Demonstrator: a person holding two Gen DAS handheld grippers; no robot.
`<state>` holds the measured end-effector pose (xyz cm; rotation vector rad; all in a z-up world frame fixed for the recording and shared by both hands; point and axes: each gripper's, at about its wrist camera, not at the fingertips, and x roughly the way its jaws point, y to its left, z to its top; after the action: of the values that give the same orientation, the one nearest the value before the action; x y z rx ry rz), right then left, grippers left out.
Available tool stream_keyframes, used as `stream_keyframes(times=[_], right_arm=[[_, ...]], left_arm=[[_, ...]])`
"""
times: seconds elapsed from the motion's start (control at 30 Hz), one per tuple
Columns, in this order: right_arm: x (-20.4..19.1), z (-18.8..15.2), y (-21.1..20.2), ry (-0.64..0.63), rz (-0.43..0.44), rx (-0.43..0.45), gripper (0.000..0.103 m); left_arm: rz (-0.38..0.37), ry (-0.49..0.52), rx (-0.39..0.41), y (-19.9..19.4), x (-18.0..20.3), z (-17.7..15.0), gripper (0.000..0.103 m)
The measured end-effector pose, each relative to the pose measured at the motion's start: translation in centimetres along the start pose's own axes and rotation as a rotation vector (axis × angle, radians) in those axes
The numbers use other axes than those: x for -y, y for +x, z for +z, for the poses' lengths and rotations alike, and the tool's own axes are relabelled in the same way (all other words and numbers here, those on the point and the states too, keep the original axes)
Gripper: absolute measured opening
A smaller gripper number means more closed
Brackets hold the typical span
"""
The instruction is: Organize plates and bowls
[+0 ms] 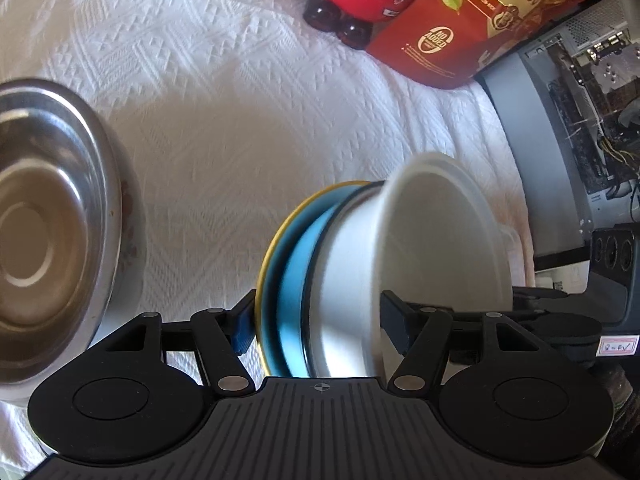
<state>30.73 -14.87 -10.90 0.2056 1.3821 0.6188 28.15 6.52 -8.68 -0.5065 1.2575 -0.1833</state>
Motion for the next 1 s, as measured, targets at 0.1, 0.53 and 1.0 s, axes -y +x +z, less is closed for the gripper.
stream_keyframes(times=[0.1,0.53,1.0], right_arm=[[0.08,0.26,-0.10,0.011,-0.017,0.017,0.052],[0.07,0.64,0.62,0.042,0.015,0.018,0.053],[0.27,0.90,0.64,0.065,0.037,0.002,0.054]], left_arm=[[0.011,0.006,-0.018,0.17,0.10,0.15,0.068],[0.045,-0.013,-0.018,0.62,-0.05,0.21,0.069],[0.052,-0.012,-0.034,0.58,-0.14,0.17,0.070]])
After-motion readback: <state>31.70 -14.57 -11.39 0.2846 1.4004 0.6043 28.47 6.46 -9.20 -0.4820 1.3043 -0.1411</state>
